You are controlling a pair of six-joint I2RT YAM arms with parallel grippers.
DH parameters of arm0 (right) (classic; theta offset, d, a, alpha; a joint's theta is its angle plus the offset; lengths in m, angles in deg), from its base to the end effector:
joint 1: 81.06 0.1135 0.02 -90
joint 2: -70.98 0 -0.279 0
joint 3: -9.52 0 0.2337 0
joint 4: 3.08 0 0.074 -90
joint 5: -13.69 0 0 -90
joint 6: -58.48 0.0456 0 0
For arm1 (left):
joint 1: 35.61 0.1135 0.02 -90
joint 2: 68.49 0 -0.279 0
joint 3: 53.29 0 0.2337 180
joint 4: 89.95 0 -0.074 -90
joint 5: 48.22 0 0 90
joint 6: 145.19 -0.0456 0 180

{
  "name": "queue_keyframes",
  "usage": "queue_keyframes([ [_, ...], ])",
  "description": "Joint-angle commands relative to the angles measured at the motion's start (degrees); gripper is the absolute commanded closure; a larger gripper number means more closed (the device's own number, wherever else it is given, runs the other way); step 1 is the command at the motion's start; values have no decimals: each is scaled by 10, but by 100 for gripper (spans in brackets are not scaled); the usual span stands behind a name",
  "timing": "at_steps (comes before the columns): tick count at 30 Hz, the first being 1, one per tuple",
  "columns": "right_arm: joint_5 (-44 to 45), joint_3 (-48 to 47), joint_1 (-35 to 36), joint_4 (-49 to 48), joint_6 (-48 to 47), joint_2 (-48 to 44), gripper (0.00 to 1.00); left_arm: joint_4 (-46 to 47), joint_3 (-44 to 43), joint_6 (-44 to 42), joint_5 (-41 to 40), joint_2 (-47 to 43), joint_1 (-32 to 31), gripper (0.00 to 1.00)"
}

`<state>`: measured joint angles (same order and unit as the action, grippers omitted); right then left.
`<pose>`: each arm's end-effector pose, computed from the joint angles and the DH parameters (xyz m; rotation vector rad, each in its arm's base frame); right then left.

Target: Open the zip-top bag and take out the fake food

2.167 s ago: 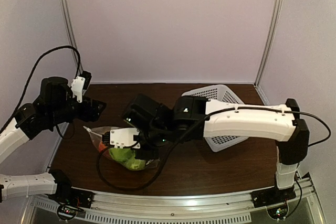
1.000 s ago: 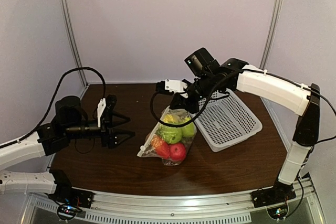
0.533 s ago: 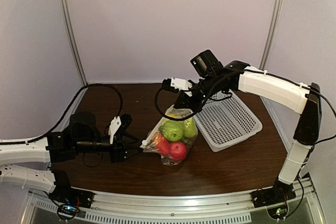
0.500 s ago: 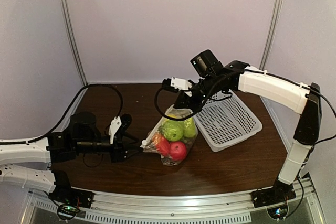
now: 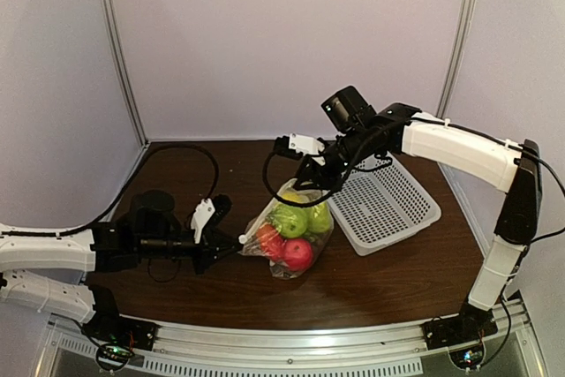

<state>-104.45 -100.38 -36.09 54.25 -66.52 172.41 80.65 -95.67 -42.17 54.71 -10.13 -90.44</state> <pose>0.2548 0.2849 0.3354 -1.7060 1.6849 0.6739 0.1099 -0.1737 0.2359 0.9055 1.9415 -0.9551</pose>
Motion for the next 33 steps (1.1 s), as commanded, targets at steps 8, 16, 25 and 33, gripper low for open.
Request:
queue_keyframes([
  [8,-75,-97,67,112,-100,24,43,-89,-127,-68,-2,-15,-2,100],
  [16,-113,-160,89,166,-129,78,43,-120,-174,-85,-16,-12,-2,100],
  [25,-113,-156,93,123,-94,82,100,-117,-162,-86,-31,-26,-1,80],
  [33,-112,-148,91,104,-76,62,100,-21,-96,-85,-25,-33,-2,42],
])
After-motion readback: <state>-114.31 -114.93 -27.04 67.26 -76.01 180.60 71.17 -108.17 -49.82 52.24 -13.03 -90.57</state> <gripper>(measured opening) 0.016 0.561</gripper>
